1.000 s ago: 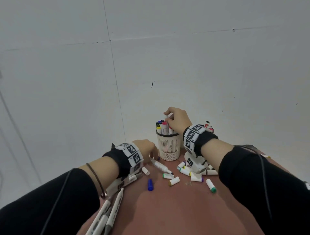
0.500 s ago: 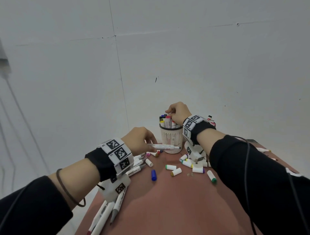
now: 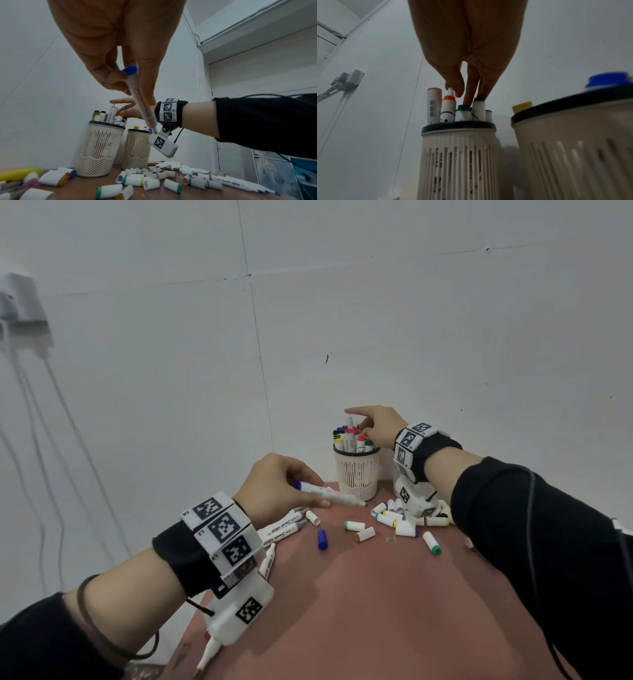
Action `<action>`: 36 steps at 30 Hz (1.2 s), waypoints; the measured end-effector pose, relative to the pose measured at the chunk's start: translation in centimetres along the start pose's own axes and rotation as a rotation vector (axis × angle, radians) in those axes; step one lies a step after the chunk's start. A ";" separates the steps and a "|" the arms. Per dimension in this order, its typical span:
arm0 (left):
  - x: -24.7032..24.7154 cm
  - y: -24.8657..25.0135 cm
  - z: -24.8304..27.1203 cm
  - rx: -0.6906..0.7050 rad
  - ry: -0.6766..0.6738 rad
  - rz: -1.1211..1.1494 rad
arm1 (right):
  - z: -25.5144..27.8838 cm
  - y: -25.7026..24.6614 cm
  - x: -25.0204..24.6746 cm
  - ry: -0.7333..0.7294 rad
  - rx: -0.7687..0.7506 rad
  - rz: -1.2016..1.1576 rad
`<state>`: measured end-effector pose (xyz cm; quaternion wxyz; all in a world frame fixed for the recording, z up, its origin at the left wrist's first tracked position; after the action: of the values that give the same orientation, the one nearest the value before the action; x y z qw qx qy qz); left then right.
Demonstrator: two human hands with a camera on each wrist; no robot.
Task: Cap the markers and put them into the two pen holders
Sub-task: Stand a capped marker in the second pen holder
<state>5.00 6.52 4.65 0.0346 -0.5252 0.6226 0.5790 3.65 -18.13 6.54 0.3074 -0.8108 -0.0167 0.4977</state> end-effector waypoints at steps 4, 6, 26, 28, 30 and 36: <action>0.4 0.9 1.6 -0.015 0.068 0.175 | 1.7 -0.1 -1.1 0.032 -0.038 -0.003; 0.9 1.3 2.5 -0.024 0.087 0.261 | 2.8 -0.1 -1.6 0.034 -0.068 0.017; 10.8 -4.1 8.9 -0.534 0.217 1.182 | 13.1 4.5 2.8 -0.731 -0.175 0.824; 11.0 -4.6 9.0 -0.542 0.227 1.201 | 13.0 4.7 2.9 -0.712 -0.175 0.872; 11.1 -5.1 9.2 -0.548 0.236 1.196 | 12.7 4.6 2.9 -0.695 -0.157 0.865; 11.2 -5.7 8.9 -0.490 0.224 1.169 | 11.0 1.3 3.1 -0.599 -0.233 0.701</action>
<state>-1.09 7.63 -9.44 -0.4728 -0.1493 0.6555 0.5696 -4.13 -12.87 -0.02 0.0099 -0.6176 0.1143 0.7781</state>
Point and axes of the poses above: each hand's wrist, its own z-axis away from the middle knuckle, its own x-axis out of the palm, y = z × x, the point moved 4 cm from there along -z, towards the middle knuckle, and after that the axes turned 3 degrees about x, right-handed, at the moved point
